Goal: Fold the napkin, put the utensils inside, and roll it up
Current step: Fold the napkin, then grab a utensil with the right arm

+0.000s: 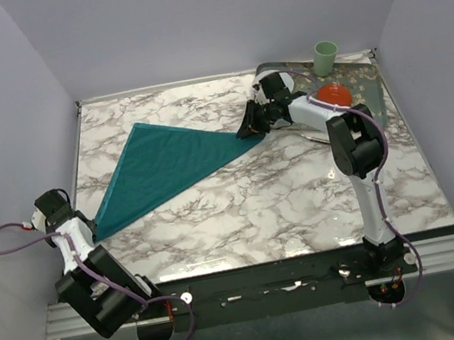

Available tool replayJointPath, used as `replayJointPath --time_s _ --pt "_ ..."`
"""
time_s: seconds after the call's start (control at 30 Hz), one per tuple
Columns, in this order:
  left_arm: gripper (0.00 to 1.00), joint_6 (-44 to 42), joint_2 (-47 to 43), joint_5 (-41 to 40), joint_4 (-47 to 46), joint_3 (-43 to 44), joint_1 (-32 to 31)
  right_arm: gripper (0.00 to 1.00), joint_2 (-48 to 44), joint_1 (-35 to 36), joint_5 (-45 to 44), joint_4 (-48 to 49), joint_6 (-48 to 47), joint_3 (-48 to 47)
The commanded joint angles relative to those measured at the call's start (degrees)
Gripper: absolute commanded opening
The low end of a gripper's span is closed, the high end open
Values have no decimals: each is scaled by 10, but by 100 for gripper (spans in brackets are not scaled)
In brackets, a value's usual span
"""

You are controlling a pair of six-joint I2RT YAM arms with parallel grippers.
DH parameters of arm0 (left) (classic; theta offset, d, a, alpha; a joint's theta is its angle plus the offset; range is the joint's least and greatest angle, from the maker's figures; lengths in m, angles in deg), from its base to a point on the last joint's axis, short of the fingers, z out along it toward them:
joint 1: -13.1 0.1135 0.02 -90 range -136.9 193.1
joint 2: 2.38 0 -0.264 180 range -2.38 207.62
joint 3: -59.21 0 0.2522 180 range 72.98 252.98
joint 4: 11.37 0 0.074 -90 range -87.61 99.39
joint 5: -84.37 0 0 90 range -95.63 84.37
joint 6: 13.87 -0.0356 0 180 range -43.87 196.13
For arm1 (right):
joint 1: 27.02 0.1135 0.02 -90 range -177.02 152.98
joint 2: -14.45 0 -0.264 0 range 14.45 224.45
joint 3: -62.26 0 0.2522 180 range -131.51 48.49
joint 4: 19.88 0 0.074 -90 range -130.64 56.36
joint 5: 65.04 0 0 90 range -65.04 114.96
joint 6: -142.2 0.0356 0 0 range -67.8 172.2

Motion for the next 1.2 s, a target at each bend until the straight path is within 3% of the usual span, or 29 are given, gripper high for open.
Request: replayJointPath --time_s 0.0,0.27,0.47,0.6,0.63,0.7,0.73,0.8,0.83,0.93,0.97,1.03,1.07,1.17 --pt "34 21 34 -43 -19 -23 17 32 32 -29 10 -32 5 -7" --pt "33 31 95 -63 -10 12 25 33 44 -37 10 -43 -14 -6" --pt "36 30 24 -45 9 2 25 33 15 -36 -1 -58 -38 -23" --pt "43 35 -30 27 16 21 -1 34 -39 -22 -20 -77 -46 -23" --pt "53 38 -42 44 4 22 -15 36 -67 -16 -26 -84 -50 -21" --pt "60 40 -72 89 -15 28 -63 40 -98 -15 -27 -94 -63 -10" --pt "68 44 -79 88 -37 33 -137 45 -114 -15 -37 -98 -70 10" --pt "74 41 -79 103 -71 50 -209 53 -172 -15 -83 -112 -99 40" --pt "74 43 -72 107 -88 61 -277 59 -191 -14 -98 -112 -107 55" --pt "71 36 -20 152 -120 113 -364 72 -270 -17 -160 -123 -128 127" --pt "70 19 11 152 -119 152 -435 74 -287 -27 -173 -125 -120 172" --pt "70 -6 42 158 -121 195 -496 76 -328 -47 -184 -127 -95 218" --pt "70 -28 68 157 -115 235 -556 76 -339 -76 -186 -127 -55 237" --pt "70 -55 115 181 -111 295 -624 77 -369 -135 -228 -135 44 298"
